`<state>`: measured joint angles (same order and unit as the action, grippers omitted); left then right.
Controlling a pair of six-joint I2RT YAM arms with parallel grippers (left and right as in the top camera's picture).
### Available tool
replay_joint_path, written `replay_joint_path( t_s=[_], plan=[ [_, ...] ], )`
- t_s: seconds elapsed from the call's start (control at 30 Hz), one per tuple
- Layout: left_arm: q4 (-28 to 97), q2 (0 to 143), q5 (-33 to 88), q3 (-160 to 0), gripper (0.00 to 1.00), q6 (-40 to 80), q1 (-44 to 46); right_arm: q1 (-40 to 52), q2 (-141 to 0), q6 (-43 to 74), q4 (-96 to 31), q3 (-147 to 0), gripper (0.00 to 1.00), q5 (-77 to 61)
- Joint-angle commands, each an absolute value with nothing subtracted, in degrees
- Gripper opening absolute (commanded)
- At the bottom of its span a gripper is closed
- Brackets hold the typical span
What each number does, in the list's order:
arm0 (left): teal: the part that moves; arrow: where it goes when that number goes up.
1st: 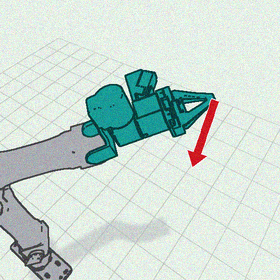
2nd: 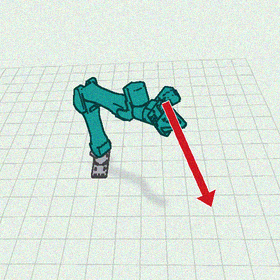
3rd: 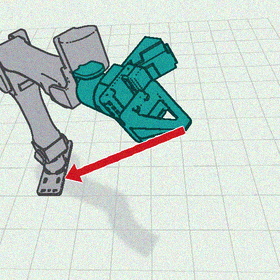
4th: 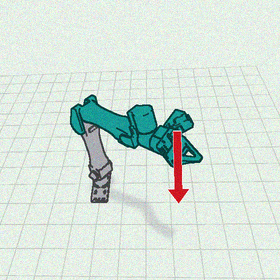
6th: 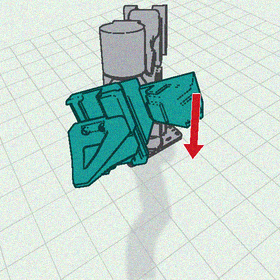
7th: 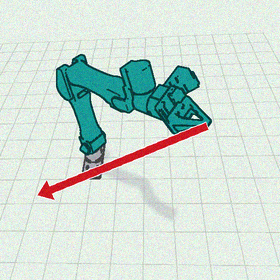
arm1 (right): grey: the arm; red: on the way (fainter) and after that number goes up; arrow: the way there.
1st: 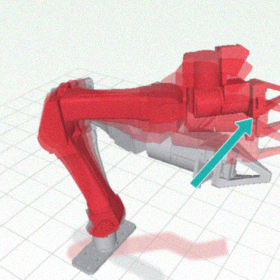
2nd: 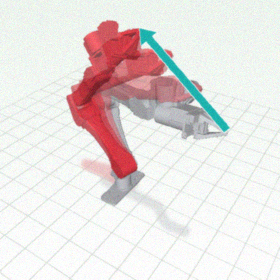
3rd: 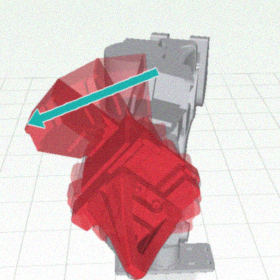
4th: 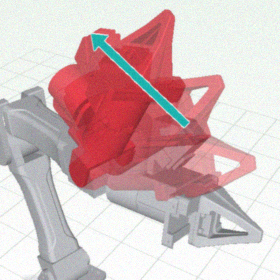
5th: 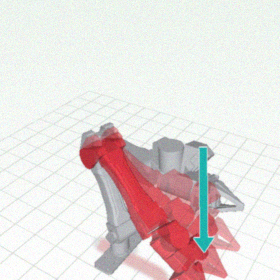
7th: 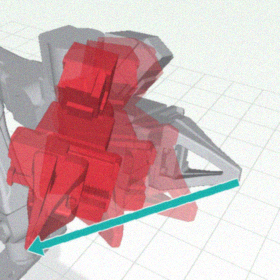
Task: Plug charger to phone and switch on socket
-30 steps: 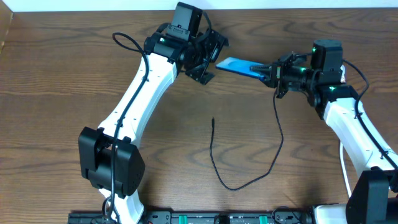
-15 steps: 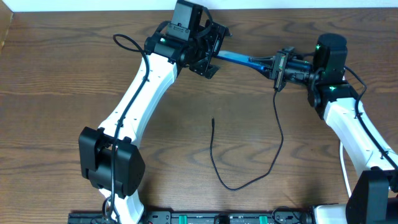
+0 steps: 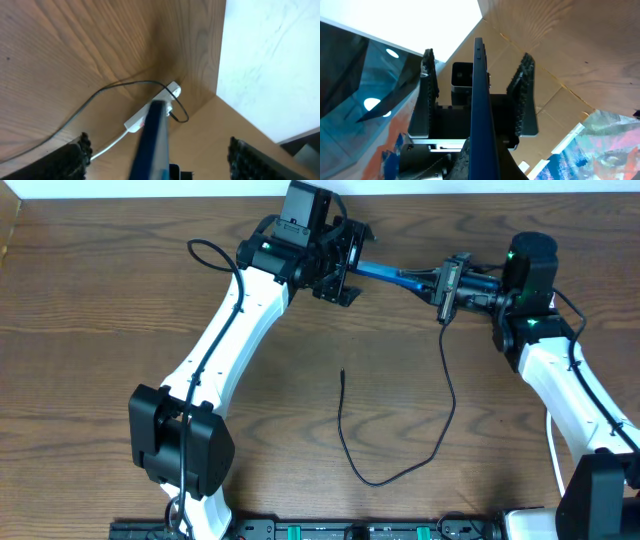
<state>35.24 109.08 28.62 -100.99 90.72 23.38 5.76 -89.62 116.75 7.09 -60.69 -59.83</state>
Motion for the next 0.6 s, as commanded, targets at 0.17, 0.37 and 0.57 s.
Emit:
replay_joint_path(
  t_s=[0.17, 0.37, 0.57],
  plan=[
    [35.0, 108.5, 29.3, -102.1, 0.73, 92.3, 23.6, 7.2, -89.6, 117.5, 7.5, -61.6, 0.01, -61.8],
    [35.0, 108.5, 28.8, -102.1, 0.62, 92.3, 23.6, 7.4, -89.6, 117.5, 7.5, -61.6, 0.01, -62.1],
    [35.0, 108.5, 28.8, -102.1, 0.43, 92.3, 23.6, 8.1, -89.6, 117.5, 7.5, -61.6, 0.01, -62.1]
  ],
)
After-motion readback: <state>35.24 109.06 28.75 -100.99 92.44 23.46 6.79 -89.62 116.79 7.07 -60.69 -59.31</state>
